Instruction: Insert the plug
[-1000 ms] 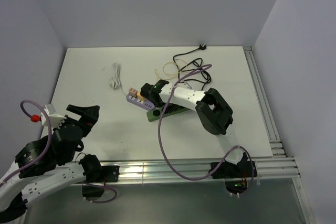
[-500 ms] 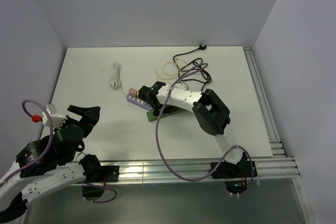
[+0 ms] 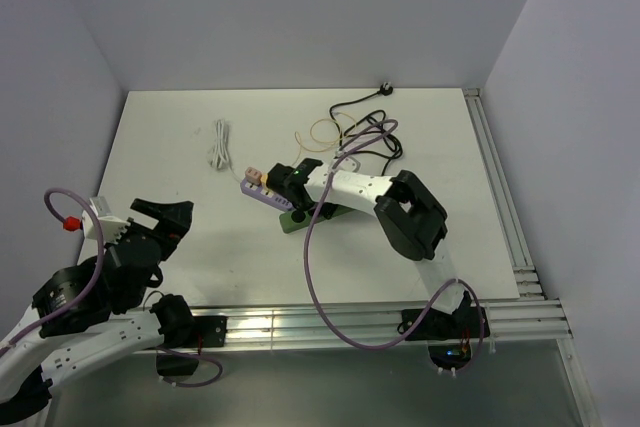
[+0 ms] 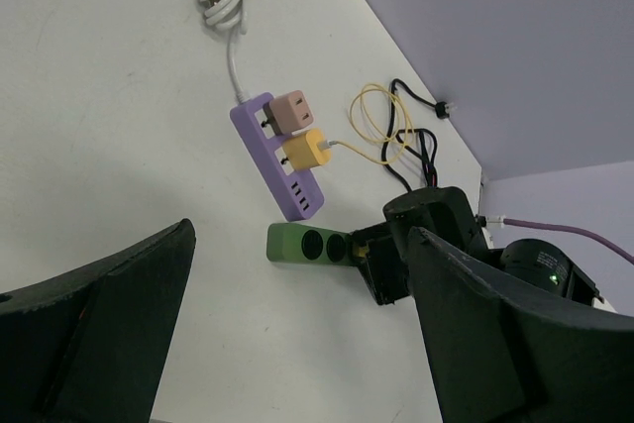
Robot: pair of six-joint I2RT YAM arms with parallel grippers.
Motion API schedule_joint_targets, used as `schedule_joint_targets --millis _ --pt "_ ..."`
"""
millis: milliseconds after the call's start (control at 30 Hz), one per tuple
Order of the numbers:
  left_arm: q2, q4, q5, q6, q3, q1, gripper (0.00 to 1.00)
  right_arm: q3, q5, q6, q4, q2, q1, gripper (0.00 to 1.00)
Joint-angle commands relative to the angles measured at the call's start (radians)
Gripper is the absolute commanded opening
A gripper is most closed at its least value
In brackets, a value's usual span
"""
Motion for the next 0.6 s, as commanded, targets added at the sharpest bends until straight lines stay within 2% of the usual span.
schedule_joint_targets --millis 0,33,100,400,500,533,567 --pt "-0.006 0.023 -0.006 0.03 0.021 -0.001 0.94 -0.092 -0.242 -0.034 -0.015 0.097 0.022 0.57" --pt "-0.011 0.024 -0.009 0.033 0.022 -0.001 0.94 -0.092 -0.231 -0.039 -0.016 0.087 0.021 0.69" --pt "-0.012 0.021 -0.012 0.036 0.025 -0.001 0.94 -0.08 -0.22 -0.044 -0.031 0.067 0.025 0.74" --pt "-0.014 0.035 -0.011 0.064 0.025 -0.001 0.94 -0.052 -0.166 -0.089 -0.059 -0.041 0.059 0.78" --pt "-0.018 0.033 -0.014 0.076 0.035 -0.001 0.94 -0.1 -0.159 -0.149 0.015 -0.126 0.061 0.79" --pt "-0.023 0.038 -0.013 0.083 0.036 -0.001 0.95 -0.121 -0.157 -0.177 0.043 -0.156 0.062 0.95" --pt "-0.029 0.043 -0.011 0.094 0.036 -0.001 0.95 -0.153 -0.153 -0.201 0.059 -0.183 0.065 0.97"
